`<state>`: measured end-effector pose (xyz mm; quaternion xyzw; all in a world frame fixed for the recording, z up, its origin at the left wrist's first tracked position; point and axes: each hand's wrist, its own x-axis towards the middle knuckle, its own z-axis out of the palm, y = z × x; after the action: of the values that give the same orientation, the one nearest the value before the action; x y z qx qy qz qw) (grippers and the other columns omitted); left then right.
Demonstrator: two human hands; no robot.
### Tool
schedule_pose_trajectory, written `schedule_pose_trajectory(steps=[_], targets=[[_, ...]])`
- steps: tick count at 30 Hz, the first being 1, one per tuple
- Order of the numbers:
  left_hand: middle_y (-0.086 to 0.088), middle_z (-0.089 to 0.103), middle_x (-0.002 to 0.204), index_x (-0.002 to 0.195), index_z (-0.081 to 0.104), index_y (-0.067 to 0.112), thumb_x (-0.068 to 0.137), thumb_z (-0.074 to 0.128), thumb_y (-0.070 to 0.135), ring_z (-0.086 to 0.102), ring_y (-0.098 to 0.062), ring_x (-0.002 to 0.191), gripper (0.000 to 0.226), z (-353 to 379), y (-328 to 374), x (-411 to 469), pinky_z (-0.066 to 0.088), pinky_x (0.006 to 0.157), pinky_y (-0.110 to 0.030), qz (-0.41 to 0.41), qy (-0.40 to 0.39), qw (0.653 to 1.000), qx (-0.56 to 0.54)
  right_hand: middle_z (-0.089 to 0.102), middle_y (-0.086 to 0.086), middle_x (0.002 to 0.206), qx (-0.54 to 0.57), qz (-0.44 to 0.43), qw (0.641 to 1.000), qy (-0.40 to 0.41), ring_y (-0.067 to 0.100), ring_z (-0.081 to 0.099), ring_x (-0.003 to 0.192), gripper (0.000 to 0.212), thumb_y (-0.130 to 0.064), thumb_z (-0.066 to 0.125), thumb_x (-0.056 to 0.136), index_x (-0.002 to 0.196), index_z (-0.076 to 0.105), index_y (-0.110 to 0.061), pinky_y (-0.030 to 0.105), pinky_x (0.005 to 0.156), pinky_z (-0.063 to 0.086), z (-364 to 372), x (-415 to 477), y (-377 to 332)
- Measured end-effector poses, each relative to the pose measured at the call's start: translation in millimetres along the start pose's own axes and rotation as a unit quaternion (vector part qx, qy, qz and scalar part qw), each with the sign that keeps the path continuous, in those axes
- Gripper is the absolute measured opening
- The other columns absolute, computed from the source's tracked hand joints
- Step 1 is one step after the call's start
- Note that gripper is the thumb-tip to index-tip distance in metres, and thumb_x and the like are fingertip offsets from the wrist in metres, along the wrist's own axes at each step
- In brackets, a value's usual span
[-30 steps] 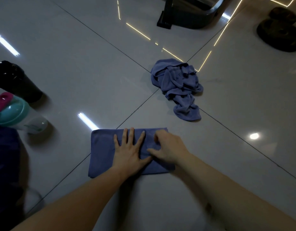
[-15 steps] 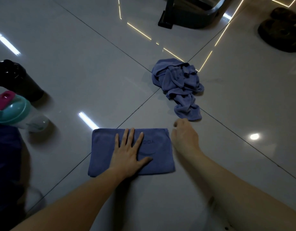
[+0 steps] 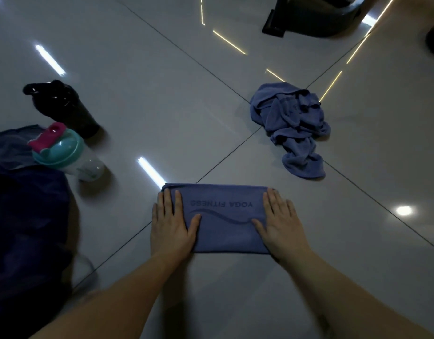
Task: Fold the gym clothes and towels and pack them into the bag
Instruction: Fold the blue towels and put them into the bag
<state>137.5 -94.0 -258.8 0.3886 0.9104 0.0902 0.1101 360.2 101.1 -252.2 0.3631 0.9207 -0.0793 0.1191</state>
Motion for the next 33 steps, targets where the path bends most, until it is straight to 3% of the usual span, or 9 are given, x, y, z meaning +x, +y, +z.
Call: schedule_pose_trajectory(steps=[3, 5, 9, 13, 17, 21, 26, 30, 33], targets=[[-0.011, 0.000, 0.170, 0.162, 0.000, 0.013, 0.096, 0.016, 0.071, -0.003, -0.026, 0.156, 0.090, -2, 0, 2, -0.001, 0.127, -0.044, -0.004, -0.008, 1.000, -0.018, 0.009, 0.010, 0.169, 0.036, 0.073, 0.997, 0.004, 0.026, 0.010, 0.155, 0.089, -0.067, 0.004, 0.095, 0.161, 0.013, -0.007, 0.046, 0.126, 0.011, -13, 9, -8], [-0.012, 0.011, 0.168, 0.162, 0.011, 0.010, 0.096, 0.023, 0.066, 0.008, -0.028, 0.155, 0.087, -8, -5, 3, 0.003, 0.126, -0.046, -0.007, 0.004, 1.000, -0.029, 0.006, 0.011, 0.169, 0.035, 0.071, 0.997, 0.024, 0.027, 0.007, 0.156, 0.079, -0.059, 0.015, 0.101, 0.160, 0.013, -0.006, 0.045, 0.126, 0.008, -24, 15, -18], [-0.014, 0.051, 0.135, 0.134, 0.049, 0.012, 0.088, 0.041, 0.061, 0.047, -0.034, 0.125, 0.068, -31, -27, -3, 0.036, 0.107, -0.051, -0.066, 0.076, 0.993, -0.063, 0.023, 0.014, 0.165, 0.055, -0.038, 0.995, 0.069, 0.031, 0.021, 0.152, 0.059, -0.038, 0.040, 0.107, 0.154, 0.033, -0.003, 0.048, 0.123, 0.016, -41, 36, -59], [-0.003, 0.054, 0.099, 0.097, 0.053, 0.020, 0.079, 0.060, 0.071, 0.052, -0.027, 0.096, 0.054, -45, -34, -23, 0.041, 0.082, -0.043, -0.107, 0.042, 0.993, -0.017, 0.042, 0.012, 0.150, 0.094, -0.130, 0.987, 0.031, 0.032, 0.042, 0.134, 0.049, -0.036, 0.050, 0.103, 0.144, 0.044, -0.010, 0.044, 0.110, 0.034, -62, 72, -113], [0.003, 0.058, 0.094, 0.097, 0.050, 0.022, 0.076, 0.066, 0.067, 0.056, -0.023, 0.088, 0.052, -48, -24, -35, 0.044, 0.078, -0.040, -0.176, -0.018, 0.982, -0.059, 0.049, 0.010, 0.132, 0.089, -0.145, 0.985, -0.036, 0.031, 0.047, 0.121, 0.050, -0.038, 0.060, 0.095, 0.138, 0.049, -0.014, 0.044, 0.101, 0.040, -75, 100, -161], [0.001, 0.059, 0.085, 0.101, 0.039, 0.018, 0.074, 0.076, 0.044, 0.060, -0.023, 0.072, 0.053, -52, -12, -28, 0.046, 0.060, -0.035, -0.265, -0.074, 0.941, -0.200, 0.053, 0.011, 0.116, 0.038, -0.150, 0.984, -0.091, 0.031, 0.049, 0.102, 0.030, -0.017, 0.062, 0.088, 0.116, 0.052, -0.014, 0.040, 0.085, 0.041, -87, 116, -184], [-0.002, 0.066, 0.085, 0.092, 0.056, 0.017, 0.070, 0.074, 0.035, 0.066, -0.026, 0.079, 0.034, -58, -12, -18, 0.059, 0.075, -0.039, -0.289, -0.152, 0.918, -0.227, 0.058, 0.006, 0.090, 0.022, -0.164, 0.969, -0.185, 0.032, 0.057, 0.086, 0.012, -0.014, 0.065, 0.085, 0.094, 0.057, -0.015, 0.035, 0.071, 0.043, -102, 124, -201], [-0.005, 0.074, 0.084, 0.086, 0.069, 0.016, 0.058, 0.075, 0.030, 0.070, -0.026, 0.079, 0.032, -72, -18, -12, 0.062, 0.076, -0.043, -0.269, -0.190, 0.890, -0.315, 0.060, 0.008, 0.071, 0.127, -0.141, 0.960, -0.205, 0.030, 0.060, 0.074, 0.012, -0.010, 0.064, 0.073, 0.069, 0.052, -0.014, 0.029, 0.057, 0.038, -116, 121, -186], [-0.010, 0.072, 0.083, 0.095, 0.071, 0.002, 0.070, 0.081, 0.012, 0.069, -0.024, 0.073, 0.028, -94, -15, -5, 0.059, 0.061, -0.032, -0.251, -0.188, 0.865, -0.392, 0.053, 0.005, 0.066, 0.199, -0.147, 0.950, -0.188, 0.025, 0.053, 0.068, 0.020, -0.009, 0.066, 0.074, 0.066, 0.049, -0.016, 0.029, 0.054, 0.034, -139, 118, -164]])
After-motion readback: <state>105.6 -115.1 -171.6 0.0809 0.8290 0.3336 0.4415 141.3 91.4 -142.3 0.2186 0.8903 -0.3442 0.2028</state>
